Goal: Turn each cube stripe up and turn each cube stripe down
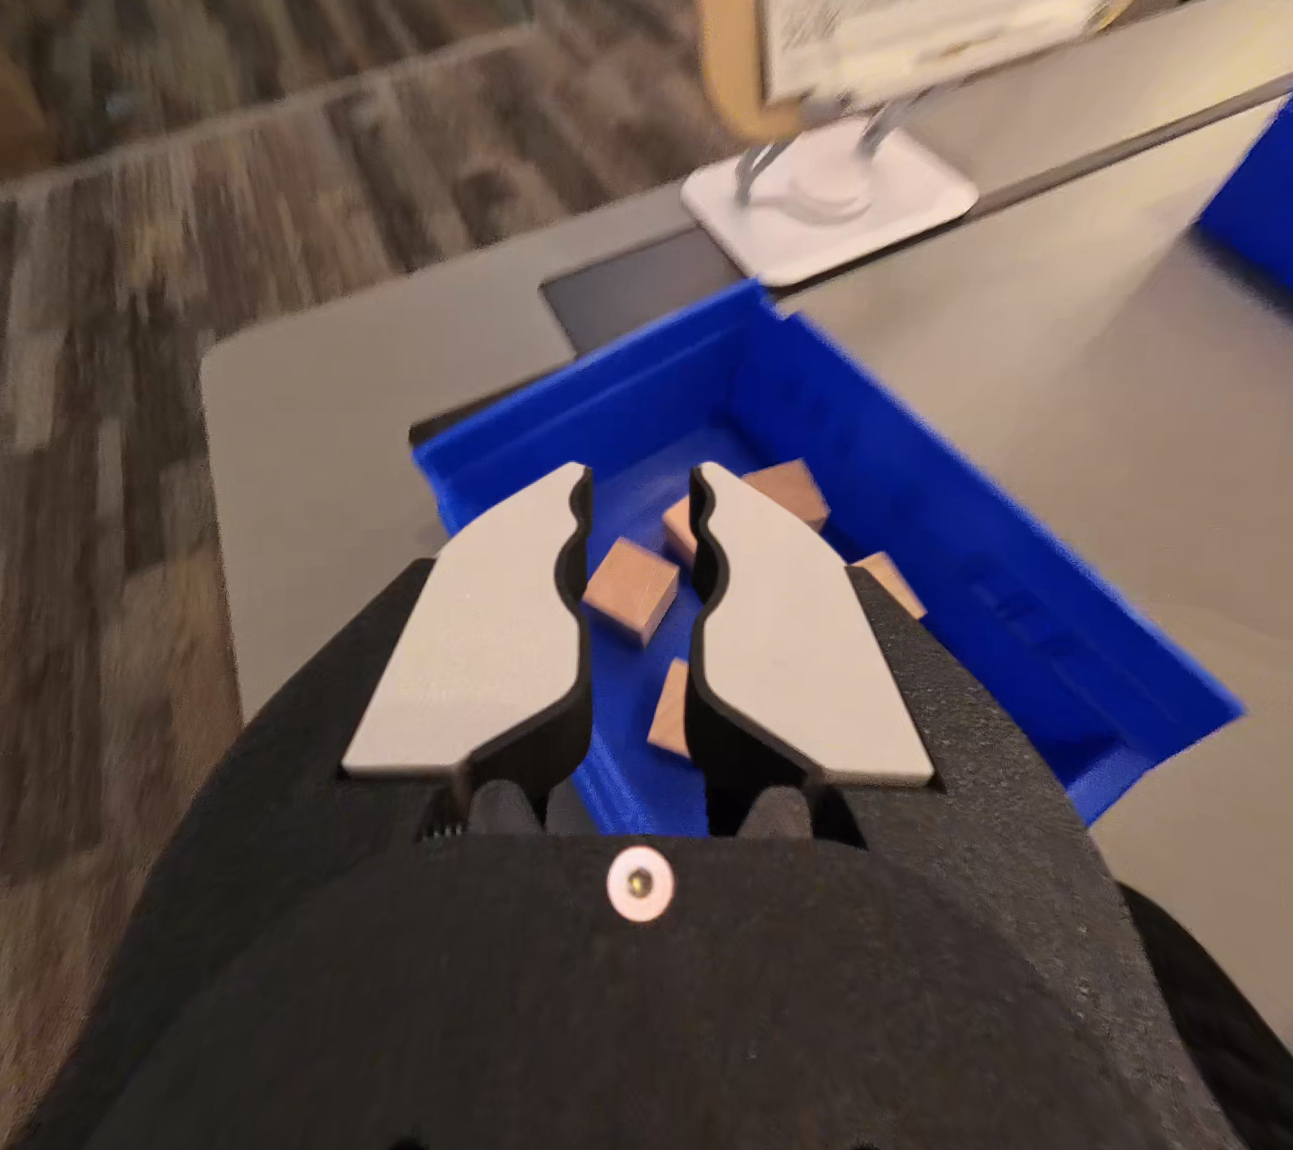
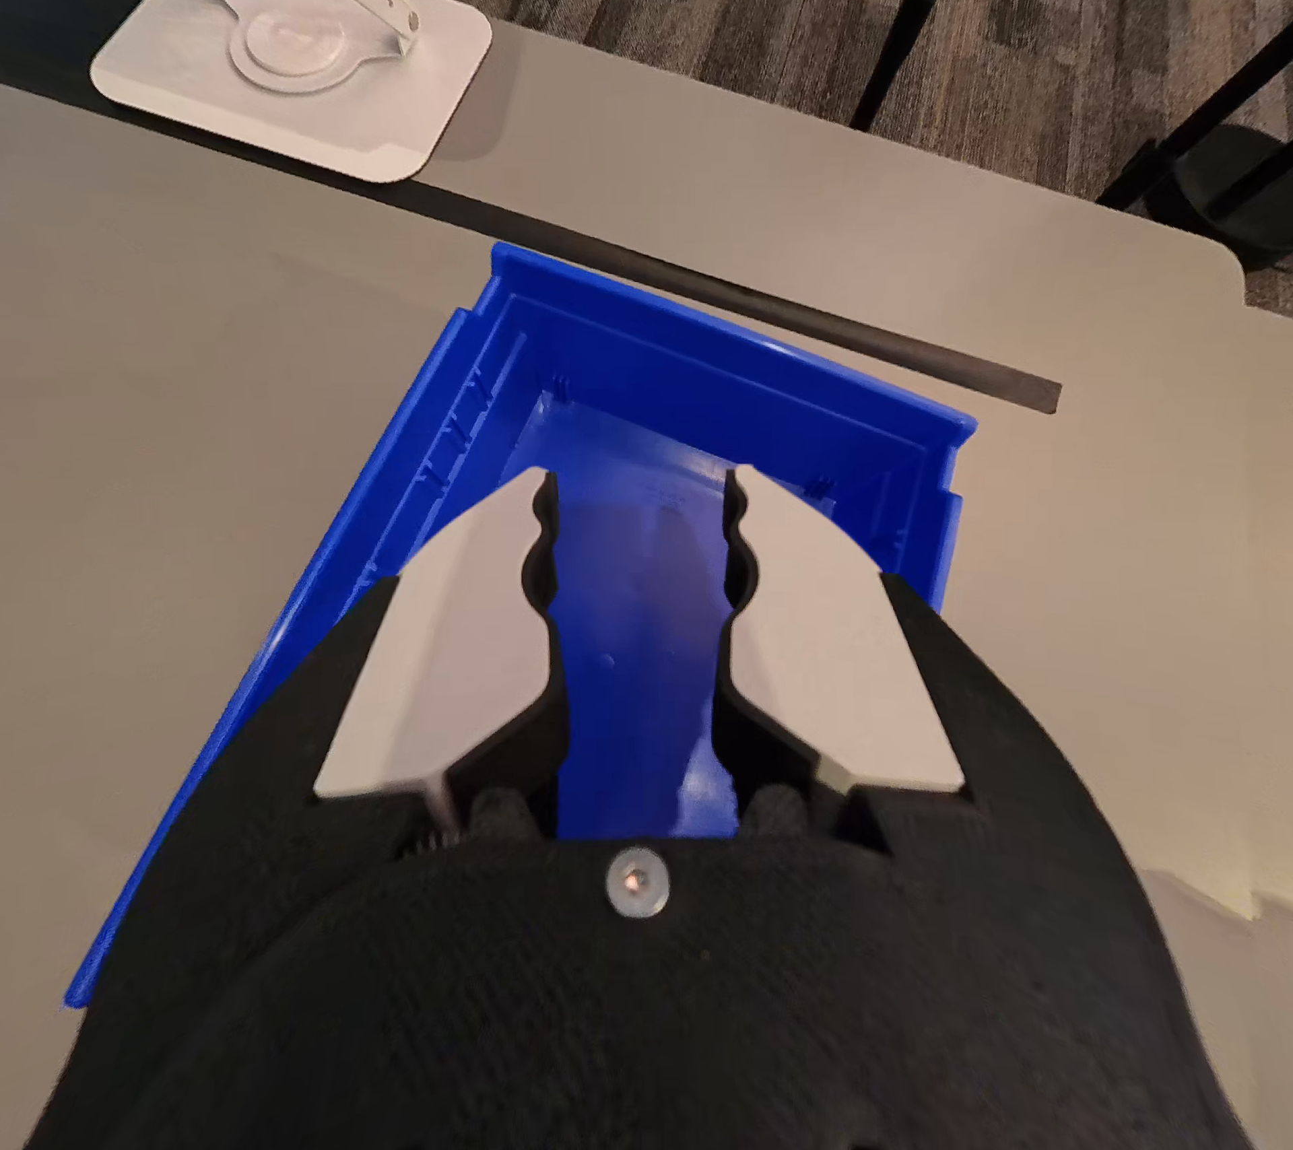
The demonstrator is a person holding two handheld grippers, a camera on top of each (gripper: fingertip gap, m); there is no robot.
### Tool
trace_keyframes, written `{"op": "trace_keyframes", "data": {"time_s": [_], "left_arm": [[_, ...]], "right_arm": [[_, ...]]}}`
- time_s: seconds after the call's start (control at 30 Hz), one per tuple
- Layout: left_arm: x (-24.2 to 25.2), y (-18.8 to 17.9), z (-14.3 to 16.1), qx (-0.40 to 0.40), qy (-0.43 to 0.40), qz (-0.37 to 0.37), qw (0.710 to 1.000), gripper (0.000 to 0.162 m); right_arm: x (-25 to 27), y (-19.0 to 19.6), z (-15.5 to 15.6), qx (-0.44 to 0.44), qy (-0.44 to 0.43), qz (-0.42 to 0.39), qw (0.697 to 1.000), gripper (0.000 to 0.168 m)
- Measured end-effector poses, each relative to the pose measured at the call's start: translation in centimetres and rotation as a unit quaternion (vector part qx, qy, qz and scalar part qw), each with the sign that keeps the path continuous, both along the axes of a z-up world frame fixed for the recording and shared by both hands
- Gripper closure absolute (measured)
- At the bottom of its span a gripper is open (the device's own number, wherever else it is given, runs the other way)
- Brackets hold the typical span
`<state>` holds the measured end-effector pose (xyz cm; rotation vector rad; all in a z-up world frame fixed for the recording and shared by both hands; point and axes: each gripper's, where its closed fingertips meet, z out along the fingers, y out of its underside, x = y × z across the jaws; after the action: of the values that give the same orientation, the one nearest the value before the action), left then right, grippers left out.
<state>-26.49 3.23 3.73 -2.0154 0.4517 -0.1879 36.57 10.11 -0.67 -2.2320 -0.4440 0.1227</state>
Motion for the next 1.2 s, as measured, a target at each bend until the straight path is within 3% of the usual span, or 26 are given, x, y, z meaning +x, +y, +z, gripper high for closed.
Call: {"op": "trace_keyframes", "data": {"time_s": [0.13,0.37,0.43,0.63,0.77,0.93,1.2], "left_arm": [[2.6,-0.8,2.7,0.06,-0.023,-0.059,0.996,0.13],[5.6,-1.8,3.3,0.1,-0.007,-0.14,0.985,0.115],[7.5,-3.3,1.8,0.079,0.009,-0.216,0.973,0.127],[10.4,-4.9,-3.7,-0.025,0.11,-0.302,0.947,0.121],[10.9,-4.4,-7.4,-0.122,0.168,-0.3,0.931,0.13],[11.1,-3.7,-11.7,-0.213,0.212,-0.296,0.907,0.127],[11.1,-2.9,-15.3,-0.275,0.275,-0.281,0.877,0.099]], "right_arm": [[-0.4,0.0,0.5,0.012,0.003,0.009,1.0,0.121],[-1.7,-0.4,2.5,0.058,0.019,0.05,0.997,0.122],[-1.9,-0.6,2.8,0.065,0.024,0.057,0.996,0.122],[-1.6,-0.6,2.4,0.057,0.019,0.053,0.997,0.122],[-1.6,-0.6,2.3,0.054,0.023,0.055,0.997,0.121],[-1.4,-0.6,1.9,0.045,0.027,0.055,0.997,0.12],[-1.2,-0.4,1.2,0.032,0.025,0.056,0.998,0.118]]}}
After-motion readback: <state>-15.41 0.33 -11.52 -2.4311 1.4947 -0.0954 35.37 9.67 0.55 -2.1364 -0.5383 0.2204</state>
